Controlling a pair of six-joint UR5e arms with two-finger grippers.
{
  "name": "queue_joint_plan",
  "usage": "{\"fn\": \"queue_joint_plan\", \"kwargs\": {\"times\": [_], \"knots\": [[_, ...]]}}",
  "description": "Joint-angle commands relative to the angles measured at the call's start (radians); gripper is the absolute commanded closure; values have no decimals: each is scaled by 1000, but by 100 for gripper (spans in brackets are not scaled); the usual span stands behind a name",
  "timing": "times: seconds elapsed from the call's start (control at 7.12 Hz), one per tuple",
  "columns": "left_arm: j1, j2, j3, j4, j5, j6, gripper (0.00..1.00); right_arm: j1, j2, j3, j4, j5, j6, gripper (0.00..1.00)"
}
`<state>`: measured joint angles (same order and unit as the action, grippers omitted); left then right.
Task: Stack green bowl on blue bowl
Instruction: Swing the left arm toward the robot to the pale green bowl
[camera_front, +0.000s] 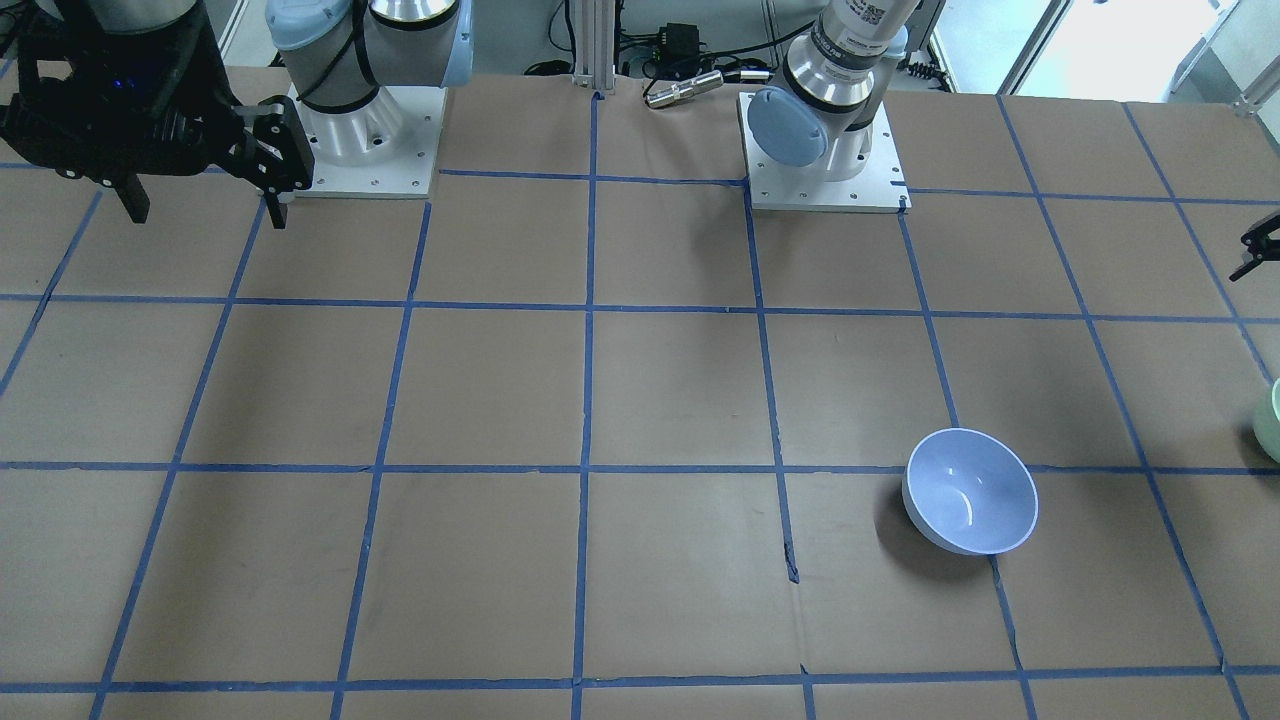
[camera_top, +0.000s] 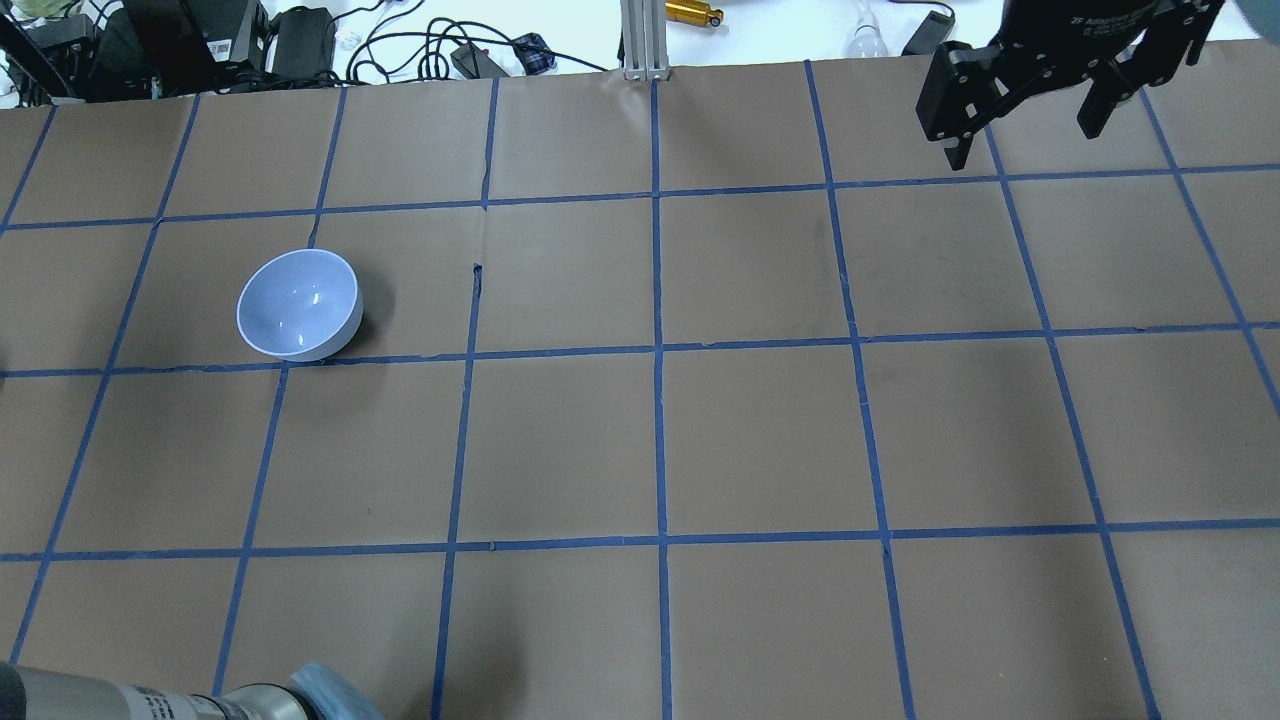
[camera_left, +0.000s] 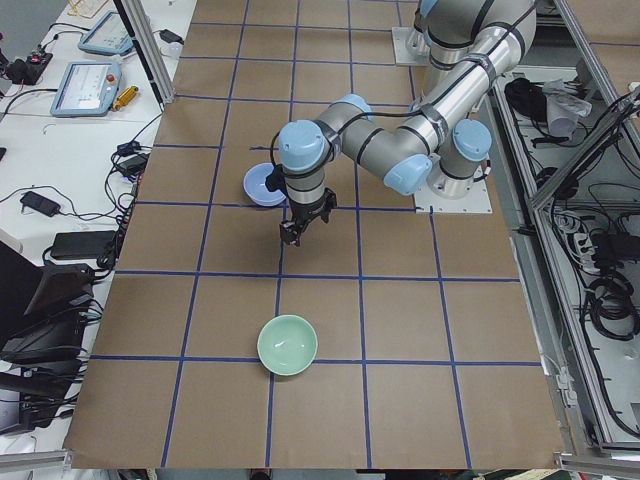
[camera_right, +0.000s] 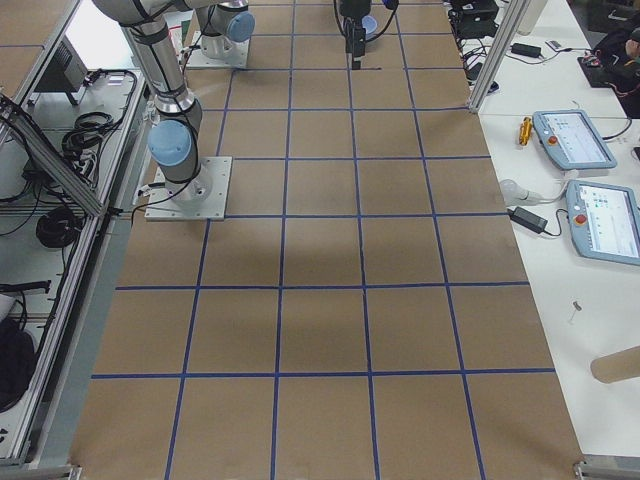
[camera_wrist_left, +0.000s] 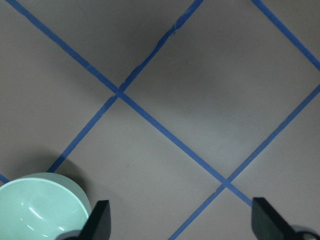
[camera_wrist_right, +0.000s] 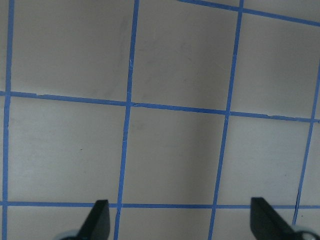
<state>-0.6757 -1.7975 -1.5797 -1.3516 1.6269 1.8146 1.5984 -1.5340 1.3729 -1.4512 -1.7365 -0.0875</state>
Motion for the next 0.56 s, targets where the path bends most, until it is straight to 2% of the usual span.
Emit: {"fn": "queue_joint_plan", "kwargs": {"times": [0.0, 0.42], "knots": [[42, -57, -2, 108, 7, 174, 0, 0, 0, 0, 0, 0, 0, 0], [122, -143, 4, 195, -6, 366, 0, 0, 0, 0, 0, 0, 0, 0]]}}
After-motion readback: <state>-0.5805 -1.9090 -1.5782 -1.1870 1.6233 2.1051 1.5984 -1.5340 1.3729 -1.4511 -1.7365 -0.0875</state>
